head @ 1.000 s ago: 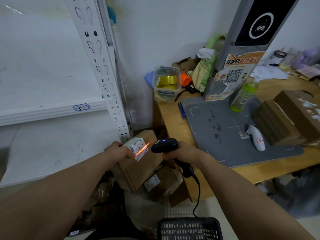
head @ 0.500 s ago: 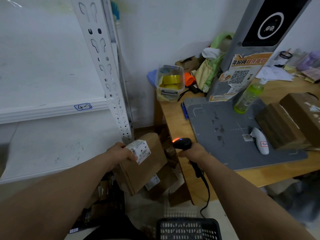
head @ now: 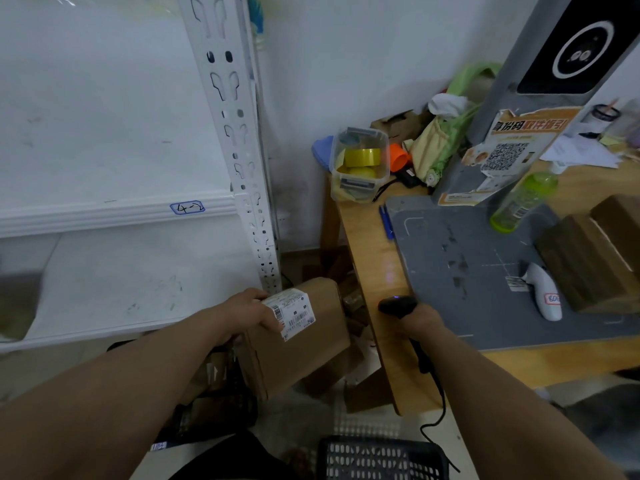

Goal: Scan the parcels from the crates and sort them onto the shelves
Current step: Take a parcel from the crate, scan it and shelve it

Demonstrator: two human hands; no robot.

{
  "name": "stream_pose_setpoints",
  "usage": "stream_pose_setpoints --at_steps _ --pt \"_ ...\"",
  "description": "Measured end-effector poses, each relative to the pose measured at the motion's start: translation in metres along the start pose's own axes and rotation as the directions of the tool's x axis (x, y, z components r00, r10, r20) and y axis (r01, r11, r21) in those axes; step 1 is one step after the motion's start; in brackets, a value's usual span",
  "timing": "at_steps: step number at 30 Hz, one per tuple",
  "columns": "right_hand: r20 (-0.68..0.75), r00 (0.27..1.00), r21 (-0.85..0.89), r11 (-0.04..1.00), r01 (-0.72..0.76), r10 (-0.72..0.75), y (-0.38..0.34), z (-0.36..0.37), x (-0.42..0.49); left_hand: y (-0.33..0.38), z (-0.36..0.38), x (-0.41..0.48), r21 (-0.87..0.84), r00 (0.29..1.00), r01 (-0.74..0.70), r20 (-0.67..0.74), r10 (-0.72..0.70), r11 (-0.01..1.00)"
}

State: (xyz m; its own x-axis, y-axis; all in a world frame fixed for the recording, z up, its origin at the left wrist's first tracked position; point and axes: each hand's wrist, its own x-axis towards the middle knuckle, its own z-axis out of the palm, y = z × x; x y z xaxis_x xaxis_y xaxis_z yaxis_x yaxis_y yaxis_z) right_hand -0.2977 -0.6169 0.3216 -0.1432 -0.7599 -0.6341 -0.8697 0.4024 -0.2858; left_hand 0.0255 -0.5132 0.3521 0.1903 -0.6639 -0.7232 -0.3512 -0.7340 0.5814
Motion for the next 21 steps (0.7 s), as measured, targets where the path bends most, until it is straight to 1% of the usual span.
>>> stream_pose_setpoints --at_steps 2,4,6,8,9,11,13,15,18,21 --pt "-0.01 0.999 0.055 0.998 -0.03 0.03 -0.002 -0.001 -0.004 -0.002 -0.002 -0.003 -0.002 1.0 -0.003 0.001 0.003 1.0" --pt "-0.054 0.998 0.048 0.999 -0.019 0.021 -0.009 -0.003 -0.015 -0.004 -0.005 -0.006 -0.001 1.0 -0.009 0.005 0.009 1.0" --pt "-0.143 0.989 -0.064 0.997 0.038 -0.047 -0.017 -0.005 -0.026 -0.006 -0.009 -0.01 -0.003 1.0 -0.018 0.014 0.018 1.0" --pt "-0.157 0.972 -0.195 0.97 0.144 -0.176 -0.033 -0.008 -0.043 -0.009 -0.014 -0.015 0.008 0.999 -0.033 0.014 0.033 0.999" --pt "-0.119 0.961 -0.224 0.95 0.219 -0.25 -0.044 -0.008 -0.052 -0.011 -0.016 -0.018 0.02 0.999 -0.042 0.009 0.042 0.999" --pt "-0.011 0.927 -0.214 0.906 0.365 -0.376 -0.069 -0.003 -0.071 -0.015 -0.024 -0.027 0.049 0.998 -0.06 0.003 0.06 0.997" --pt "0.052 0.874 -0.202 0.852 0.482 -0.483 -0.096 0.01 -0.091 -0.022 -0.034 -0.038 0.079 0.997 -0.076 0.004 0.076 0.994" --pt "0.111 0.813 -0.26 0.773 0.579 -0.572 -0.122 0.023 -0.112 -0.031 -0.047 -0.05 0.106 0.995 -0.095 0.015 0.094 0.99" --pt "0.266 0.73 -0.347 0.644 0.681 -0.629 -0.156 0.047 -0.144 -0.047 -0.07 -0.071 0.157 0.992 -0.128 0.024 0.125 0.979" --pt "0.417 0.668 -0.377 0.551 0.744 -0.616 -0.185 0.075 -0.171 -0.07 -0.096 -0.093 0.192 0.989 -0.147 0.025 0.145 0.97"
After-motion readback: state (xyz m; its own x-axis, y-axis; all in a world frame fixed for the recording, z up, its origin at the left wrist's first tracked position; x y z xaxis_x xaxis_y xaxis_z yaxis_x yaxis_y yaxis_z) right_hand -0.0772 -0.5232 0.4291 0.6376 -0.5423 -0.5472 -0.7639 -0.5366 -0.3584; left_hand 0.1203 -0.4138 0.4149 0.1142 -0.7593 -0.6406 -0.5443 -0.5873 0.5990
